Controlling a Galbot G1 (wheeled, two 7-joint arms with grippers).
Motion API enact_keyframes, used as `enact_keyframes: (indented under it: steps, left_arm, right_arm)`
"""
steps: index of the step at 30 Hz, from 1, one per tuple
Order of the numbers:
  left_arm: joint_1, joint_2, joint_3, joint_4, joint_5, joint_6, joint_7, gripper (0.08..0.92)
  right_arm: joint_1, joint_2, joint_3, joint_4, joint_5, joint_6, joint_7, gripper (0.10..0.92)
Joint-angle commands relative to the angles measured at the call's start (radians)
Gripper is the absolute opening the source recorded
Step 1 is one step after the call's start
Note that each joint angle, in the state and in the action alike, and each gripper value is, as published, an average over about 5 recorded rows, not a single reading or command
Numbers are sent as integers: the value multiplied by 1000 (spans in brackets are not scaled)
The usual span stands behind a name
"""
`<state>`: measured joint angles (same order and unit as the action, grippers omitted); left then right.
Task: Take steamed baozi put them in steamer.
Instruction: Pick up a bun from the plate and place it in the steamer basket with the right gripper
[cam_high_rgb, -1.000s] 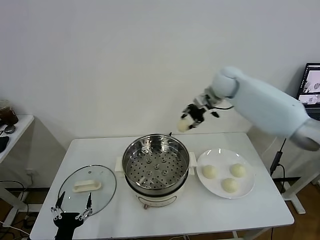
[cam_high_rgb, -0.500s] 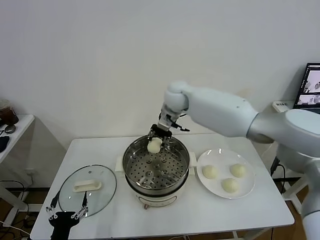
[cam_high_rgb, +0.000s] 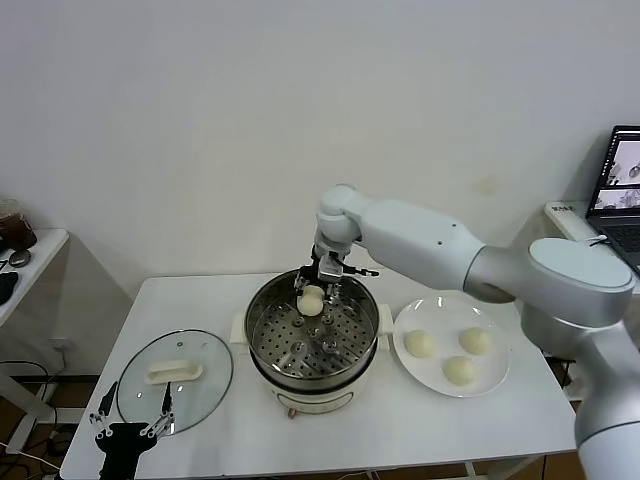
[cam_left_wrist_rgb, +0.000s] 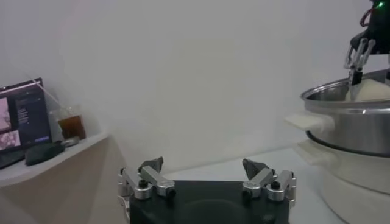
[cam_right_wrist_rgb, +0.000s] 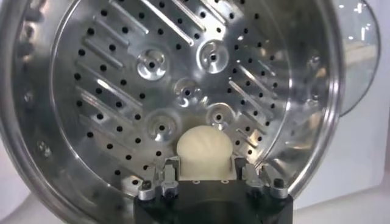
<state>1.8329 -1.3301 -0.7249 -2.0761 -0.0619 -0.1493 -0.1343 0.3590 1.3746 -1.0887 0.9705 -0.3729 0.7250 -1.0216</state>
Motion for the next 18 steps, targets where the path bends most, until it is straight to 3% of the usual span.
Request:
enact_keyframes:
  steps: [1, 6, 10, 13, 18]
  left_arm:
    - [-1, -1, -1, 1, 0, -1, 0, 823]
    - [-2, -1, -1, 2, 1, 0, 0, 823]
    - [-3, 0, -2, 1, 1, 0, 0, 823]
    - [-6, 1, -2, 1, -1, 0, 0, 823]
    - [-10, 2, 0, -9, -8, 0, 0, 823]
  right_arm:
    - [-28, 17, 28, -38, -94, 68, 31, 630]
    - [-31, 13, 39, -35, -63, 81, 55, 755]
    - [23, -32, 12, 57, 87, 2, 32, 816]
    - [88, -98, -9, 175, 215, -151, -12, 822]
    - [221, -275, -47, 358, 396, -610, -81, 823]
